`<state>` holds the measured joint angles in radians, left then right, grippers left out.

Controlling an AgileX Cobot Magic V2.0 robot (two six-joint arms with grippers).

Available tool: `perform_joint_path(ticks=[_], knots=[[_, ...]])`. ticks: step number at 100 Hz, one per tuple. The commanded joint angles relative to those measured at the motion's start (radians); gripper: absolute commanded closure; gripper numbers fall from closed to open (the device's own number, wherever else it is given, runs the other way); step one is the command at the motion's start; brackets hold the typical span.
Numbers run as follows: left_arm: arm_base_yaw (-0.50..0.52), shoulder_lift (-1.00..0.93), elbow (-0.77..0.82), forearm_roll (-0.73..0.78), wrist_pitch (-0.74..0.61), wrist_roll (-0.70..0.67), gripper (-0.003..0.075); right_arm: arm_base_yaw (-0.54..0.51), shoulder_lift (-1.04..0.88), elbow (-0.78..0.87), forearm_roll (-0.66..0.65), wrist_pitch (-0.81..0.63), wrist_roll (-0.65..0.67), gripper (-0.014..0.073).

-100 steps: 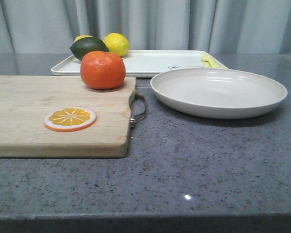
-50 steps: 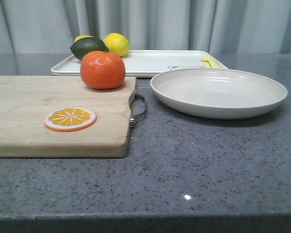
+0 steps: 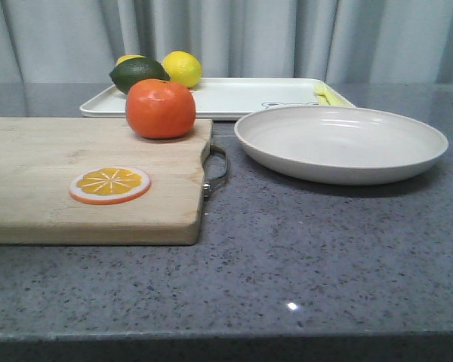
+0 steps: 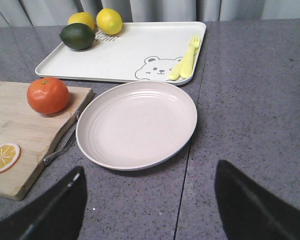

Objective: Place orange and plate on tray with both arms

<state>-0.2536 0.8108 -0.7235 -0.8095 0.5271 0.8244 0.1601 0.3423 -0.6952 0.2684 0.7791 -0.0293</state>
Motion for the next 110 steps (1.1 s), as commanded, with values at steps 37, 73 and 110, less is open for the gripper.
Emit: perform_joint_path(ticks=[37,73,110], knots=[[-0.154,0.447,-0.295,-0.16,-0.139,0.207,0.0048,-0.003,0.022,-0.031,0.01,-0.068,-0.003,0.0052],[-0.192,0.668,-0.393,-0.162,-0.184,0.207,0.0048,-0.003,0.021,-0.031,0.009,-0.068,-0.003,0.0052],[-0.192,0.759,-0.395,-0.161,-0.236,0.207,0.0048,-0.003,0.021,-0.031,0.009,-0.068,-0.003,0.0052]])
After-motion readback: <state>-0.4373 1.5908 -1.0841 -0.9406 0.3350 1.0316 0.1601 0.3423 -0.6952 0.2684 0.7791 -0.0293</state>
